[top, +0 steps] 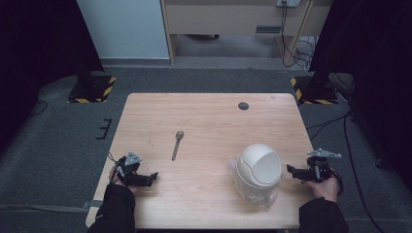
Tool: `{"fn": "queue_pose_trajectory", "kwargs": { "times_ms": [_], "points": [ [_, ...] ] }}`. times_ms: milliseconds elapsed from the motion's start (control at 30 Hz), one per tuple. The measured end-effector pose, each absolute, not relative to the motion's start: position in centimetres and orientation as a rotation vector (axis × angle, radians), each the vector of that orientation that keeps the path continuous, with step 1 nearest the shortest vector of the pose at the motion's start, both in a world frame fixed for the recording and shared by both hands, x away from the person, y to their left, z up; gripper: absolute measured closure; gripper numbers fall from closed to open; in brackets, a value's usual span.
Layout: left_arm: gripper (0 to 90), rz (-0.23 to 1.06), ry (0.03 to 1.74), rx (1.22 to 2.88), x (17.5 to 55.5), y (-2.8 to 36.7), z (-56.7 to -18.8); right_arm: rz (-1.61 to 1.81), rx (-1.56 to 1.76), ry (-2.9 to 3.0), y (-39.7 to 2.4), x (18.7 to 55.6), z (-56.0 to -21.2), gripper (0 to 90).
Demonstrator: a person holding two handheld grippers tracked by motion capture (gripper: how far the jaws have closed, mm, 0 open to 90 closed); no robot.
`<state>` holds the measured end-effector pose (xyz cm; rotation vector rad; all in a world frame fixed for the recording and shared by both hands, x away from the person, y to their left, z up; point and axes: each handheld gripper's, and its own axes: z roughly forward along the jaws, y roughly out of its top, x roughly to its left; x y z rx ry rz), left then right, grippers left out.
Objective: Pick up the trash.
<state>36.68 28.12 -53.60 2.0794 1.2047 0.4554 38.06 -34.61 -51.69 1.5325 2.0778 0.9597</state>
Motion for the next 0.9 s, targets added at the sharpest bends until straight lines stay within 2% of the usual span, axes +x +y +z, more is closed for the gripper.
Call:
{"fn": "queue_pose_trajectory", "kwargs": {
  "times_ms": [400,600,900],
  "points": [
    [0.0,0.461,1.232,2.079,36.8,27.9,-53.5,1.167,1.434,1.949,-34.0,37.2,-47.8,5.2],
    [4.9,0.457,1.264,2.089,36.7,27.8,-53.2,1.257,1.347,1.882,-33.6,36.4,-44.8,4.5],
    [6.0,0.462,1.271,2.122,36.7,27.5,-53.0,1.368,1.216,1.869,-32.3,35.2,-41.1,4.0]
  ]
}}
